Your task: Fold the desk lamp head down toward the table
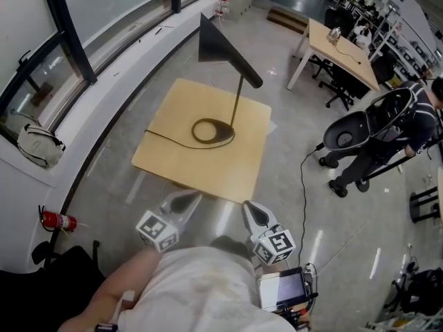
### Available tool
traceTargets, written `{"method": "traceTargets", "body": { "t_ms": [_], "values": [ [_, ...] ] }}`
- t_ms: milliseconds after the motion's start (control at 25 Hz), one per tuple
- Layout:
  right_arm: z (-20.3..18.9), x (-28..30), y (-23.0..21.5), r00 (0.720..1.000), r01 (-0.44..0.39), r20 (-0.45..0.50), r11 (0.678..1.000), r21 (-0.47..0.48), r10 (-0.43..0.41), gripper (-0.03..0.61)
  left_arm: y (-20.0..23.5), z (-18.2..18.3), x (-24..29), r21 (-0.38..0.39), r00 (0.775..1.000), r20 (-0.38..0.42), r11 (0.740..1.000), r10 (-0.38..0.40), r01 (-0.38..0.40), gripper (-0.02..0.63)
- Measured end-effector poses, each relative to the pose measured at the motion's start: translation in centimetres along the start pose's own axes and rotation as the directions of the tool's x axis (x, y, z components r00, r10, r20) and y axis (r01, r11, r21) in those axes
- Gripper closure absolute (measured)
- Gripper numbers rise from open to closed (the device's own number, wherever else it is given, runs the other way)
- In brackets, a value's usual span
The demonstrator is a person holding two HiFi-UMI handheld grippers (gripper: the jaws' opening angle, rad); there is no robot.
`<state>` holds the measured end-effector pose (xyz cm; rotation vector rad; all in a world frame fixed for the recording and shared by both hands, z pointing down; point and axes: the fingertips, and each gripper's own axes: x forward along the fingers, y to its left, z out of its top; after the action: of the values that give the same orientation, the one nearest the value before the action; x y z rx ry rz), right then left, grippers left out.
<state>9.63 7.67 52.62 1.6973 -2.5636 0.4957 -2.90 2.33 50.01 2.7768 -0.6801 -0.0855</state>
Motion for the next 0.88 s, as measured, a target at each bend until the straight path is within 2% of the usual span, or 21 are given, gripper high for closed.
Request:
{"method": "traceTargets", "body": {
  "t_ms": [440, 720, 880],
  "values": [
    [-0.5, 4.7, -0.2, 0.995, -0.089, -0.042, 0.996, -0.005, 0.089, 0.566, 3.6, -0.2, -0.2, 0.004, 0.997, -0.021, 0.997, 0.080, -0.080, 0.612],
    [0.7, 7.5, -1.9, 0.993, -0.117, -0.036, 0.993, 0.001, 0.117, 0.566, 5.6, 1.1, 2.5, 0.020, 0.996, -0.032, 0.997, 0.080, -0.079, 0.612],
    [1.2, 8.7, -3.8, 0.994, -0.109, -0.028, 0.994, 0.015, 0.109, 0.566, 6.3, 1.7, 4.6, 0.035, 0.998, -0.036, 0.998, 0.053, -0.052, 0.612]
  ]
}}
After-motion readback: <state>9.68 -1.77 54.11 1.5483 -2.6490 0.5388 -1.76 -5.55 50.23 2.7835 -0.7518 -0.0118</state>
